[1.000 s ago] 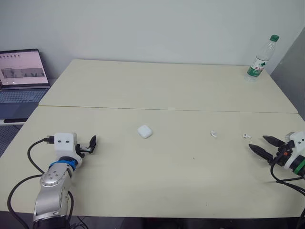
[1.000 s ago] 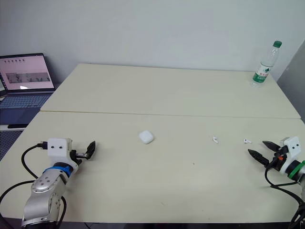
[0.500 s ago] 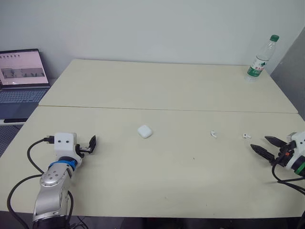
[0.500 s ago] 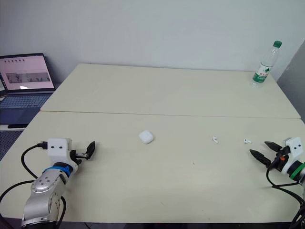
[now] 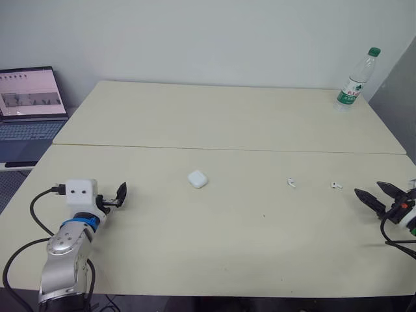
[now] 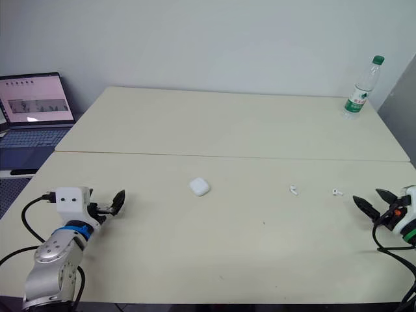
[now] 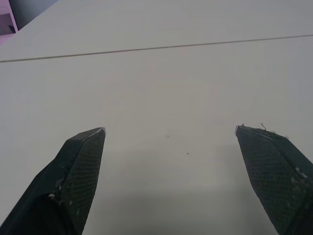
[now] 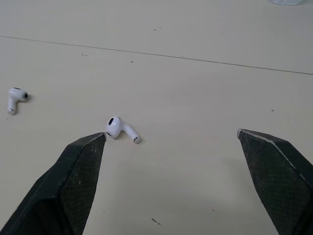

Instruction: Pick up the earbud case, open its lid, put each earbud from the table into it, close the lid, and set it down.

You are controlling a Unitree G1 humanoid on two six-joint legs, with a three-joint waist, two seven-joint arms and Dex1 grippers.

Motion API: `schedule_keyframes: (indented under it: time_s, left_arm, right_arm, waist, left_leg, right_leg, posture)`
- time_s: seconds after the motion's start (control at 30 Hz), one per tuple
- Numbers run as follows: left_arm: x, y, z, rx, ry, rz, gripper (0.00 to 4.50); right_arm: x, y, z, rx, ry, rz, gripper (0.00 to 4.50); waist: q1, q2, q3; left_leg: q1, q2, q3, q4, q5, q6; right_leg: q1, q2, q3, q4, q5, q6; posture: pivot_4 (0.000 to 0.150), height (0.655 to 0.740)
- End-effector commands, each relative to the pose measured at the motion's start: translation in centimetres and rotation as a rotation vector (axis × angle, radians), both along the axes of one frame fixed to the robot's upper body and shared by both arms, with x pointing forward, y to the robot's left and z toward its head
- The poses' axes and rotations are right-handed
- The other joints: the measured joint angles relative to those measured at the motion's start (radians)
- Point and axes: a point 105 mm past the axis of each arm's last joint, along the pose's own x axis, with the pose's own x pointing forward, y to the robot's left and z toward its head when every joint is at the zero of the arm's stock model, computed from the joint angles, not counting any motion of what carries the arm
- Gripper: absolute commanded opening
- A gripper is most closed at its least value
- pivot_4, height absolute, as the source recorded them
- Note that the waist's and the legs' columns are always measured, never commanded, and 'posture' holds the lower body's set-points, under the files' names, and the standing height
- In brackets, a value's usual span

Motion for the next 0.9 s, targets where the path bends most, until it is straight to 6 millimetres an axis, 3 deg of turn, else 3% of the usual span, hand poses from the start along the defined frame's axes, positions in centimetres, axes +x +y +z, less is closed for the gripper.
schedule_keyframes:
  time_s: [0.03,0.17,0.43,0.53,0.67,0.9]
  left_arm:
    - [0.5,-0.8,2.8,0.015,-0.088,-0.064,4.46]
    - [0.7,-2.0,3.2,0.008,-0.088,-0.127,4.46]
    - [0.9,-10.4,5.4,-0.05,-0.013,-0.602,4.46]
    - [1.3,-12.5,5.6,-0.026,0.037,-0.744,4.46]
    - [2.9,-14.4,4.7,0.013,0.09,-0.837,4.46]
    - [4.3,-15.1,3.4,0.032,0.158,-0.909,4.46]
  right_arm:
    - [0.2,-0.1,1.6,-0.006,-0.059,-0.005,4.5]
    - [0.1,0.1,1.3,-0.02,-0.053,0.006,4.5]
    - [-0.4,0.8,1.6,-0.05,-0.049,0.05,4.5]
    - [-0.3,2.2,1.8,-0.06,-0.045,0.12,4.5]
    - [0.4,6.6,2.8,-0.041,-0.057,0.283,4.5]
    - [0.7,14.8,4.7,-0.038,-0.086,0.537,4.5]
  waist:
    - [0.0,0.0,0.0]
    - [0.0,0.0,0.0]
    - [-0.001,0.0,0.0]
    - [-0.001,0.001,0.001]
    - [-0.004,0.003,0.001]
    - [-0.004,0.004,0.003]
  left_leg:
    - [0.0,0.0,0.0,0.0,0.0,0.0]
    - [0.0,0.0,0.0,0.0,0.0,0.0]
    - [0.0,0.0,0.0,0.001,0.0,0.0]
    - [0.0,0.0,0.0,0.001,0.0,0.0]
    - [0.0,0.0,0.0,0.001,0.0,0.0]
    - [-0.001,0.002,-0.003,0.0,0.0,0.0]
  right_leg:
    - [0.0,0.0,0.0,0.0,0.0,0.0]
    - [0.0,0.0,0.0,0.0,0.0,0.0]
    - [0.0,0.0,0.0,0.0,0.0,0.0]
    - [0.0,0.002,0.001,0.001,-0.001,0.002]
    - [0.0,0.004,0.001,0.001,-0.002,0.004]
    - [0.0,0.007,0.0,0.001,-0.002,0.003]
  posture:
    - [0.15,0.74]
    - [0.15,0.74]
    - [0.15,0.74]
    - [0.15,0.74]
    - [0.15,0.74]
    - [0.15,0.74]
